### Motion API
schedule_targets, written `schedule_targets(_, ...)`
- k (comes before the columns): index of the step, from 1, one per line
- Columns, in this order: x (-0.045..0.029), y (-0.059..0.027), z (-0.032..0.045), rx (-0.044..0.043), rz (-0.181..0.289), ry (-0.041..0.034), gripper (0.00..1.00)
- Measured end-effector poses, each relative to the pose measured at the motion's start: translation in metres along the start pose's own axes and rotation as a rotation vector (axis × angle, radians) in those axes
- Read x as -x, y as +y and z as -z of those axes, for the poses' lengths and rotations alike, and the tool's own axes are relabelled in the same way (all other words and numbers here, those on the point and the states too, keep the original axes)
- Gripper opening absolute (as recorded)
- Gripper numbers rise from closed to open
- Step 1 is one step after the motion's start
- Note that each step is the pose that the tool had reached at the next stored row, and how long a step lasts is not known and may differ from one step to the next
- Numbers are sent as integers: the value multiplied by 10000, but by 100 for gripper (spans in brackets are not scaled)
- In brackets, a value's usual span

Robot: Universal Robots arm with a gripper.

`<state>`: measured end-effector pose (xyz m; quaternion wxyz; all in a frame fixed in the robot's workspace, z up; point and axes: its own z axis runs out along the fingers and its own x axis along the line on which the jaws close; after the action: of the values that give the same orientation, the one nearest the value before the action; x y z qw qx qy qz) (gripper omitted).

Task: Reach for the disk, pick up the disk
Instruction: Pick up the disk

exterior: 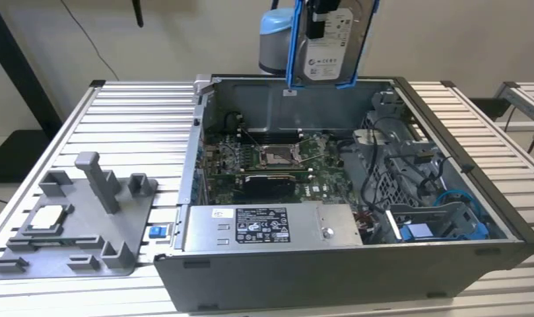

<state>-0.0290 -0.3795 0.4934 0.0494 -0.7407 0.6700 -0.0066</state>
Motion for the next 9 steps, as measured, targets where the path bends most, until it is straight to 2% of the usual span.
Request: schedule_targets(9,-42,-403,-31,0,1,1,0)
